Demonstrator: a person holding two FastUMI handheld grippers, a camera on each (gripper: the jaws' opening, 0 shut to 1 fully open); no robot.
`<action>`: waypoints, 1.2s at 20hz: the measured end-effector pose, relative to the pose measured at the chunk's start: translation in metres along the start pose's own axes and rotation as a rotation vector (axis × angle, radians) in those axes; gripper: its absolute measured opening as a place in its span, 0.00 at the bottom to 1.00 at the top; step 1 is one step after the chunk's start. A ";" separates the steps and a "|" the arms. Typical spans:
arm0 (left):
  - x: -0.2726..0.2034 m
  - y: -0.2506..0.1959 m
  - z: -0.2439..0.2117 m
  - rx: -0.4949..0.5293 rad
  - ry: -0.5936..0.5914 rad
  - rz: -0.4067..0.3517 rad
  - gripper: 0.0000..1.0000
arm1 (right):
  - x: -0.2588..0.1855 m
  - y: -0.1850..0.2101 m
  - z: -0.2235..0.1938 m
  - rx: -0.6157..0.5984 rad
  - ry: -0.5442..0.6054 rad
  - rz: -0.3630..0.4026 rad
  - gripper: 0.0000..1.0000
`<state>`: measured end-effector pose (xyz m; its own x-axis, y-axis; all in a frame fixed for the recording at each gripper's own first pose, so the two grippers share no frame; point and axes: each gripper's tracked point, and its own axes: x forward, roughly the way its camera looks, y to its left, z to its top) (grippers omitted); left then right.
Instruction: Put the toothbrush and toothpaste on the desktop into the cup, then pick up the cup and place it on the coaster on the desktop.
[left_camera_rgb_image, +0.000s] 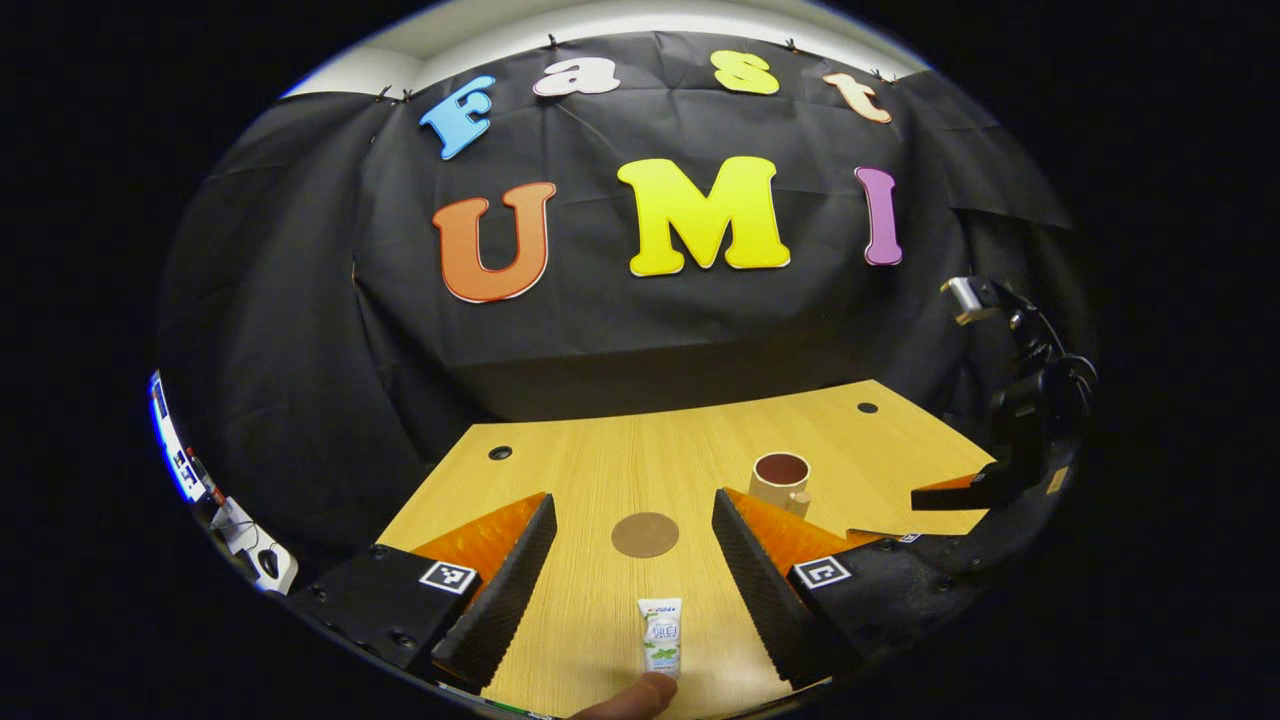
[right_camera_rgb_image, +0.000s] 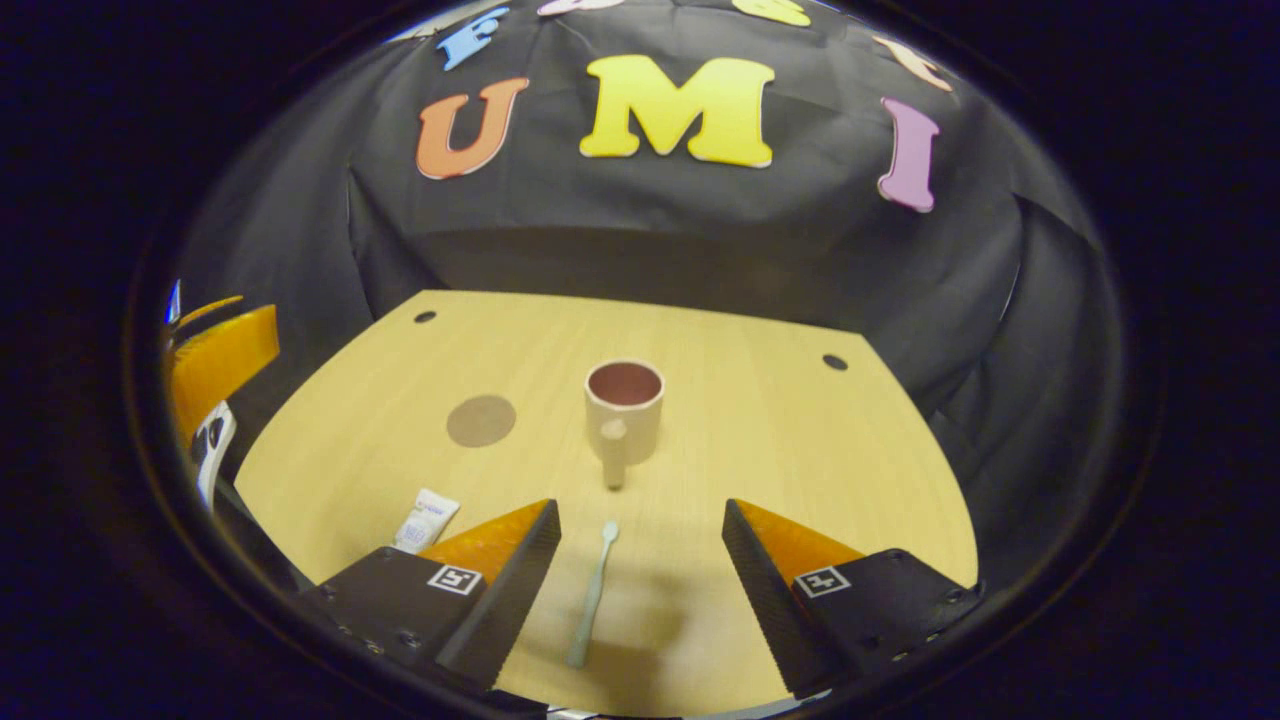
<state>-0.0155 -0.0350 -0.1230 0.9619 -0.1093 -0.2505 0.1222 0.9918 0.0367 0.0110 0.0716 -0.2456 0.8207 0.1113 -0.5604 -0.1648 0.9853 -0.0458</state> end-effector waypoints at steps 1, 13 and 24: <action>-0.001 0.002 -0.009 0.009 0.017 0.006 0.99 | 0.007 0.002 -0.014 0.017 0.048 0.002 0.95; -0.008 0.022 -0.089 -0.004 0.216 0.051 0.99 | 0.066 0.014 -0.075 0.112 0.351 -0.040 0.69; -0.008 0.022 -0.108 -0.016 0.289 0.041 0.99 | 0.073 0.019 -0.086 0.102 0.398 -0.030 0.16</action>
<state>-0.0471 -0.0051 -0.2241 0.8564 -0.0480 -0.5141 0.0786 0.9962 0.0378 0.0204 0.0875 -0.3588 0.5458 0.0427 -0.8369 -0.0724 0.9974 0.0037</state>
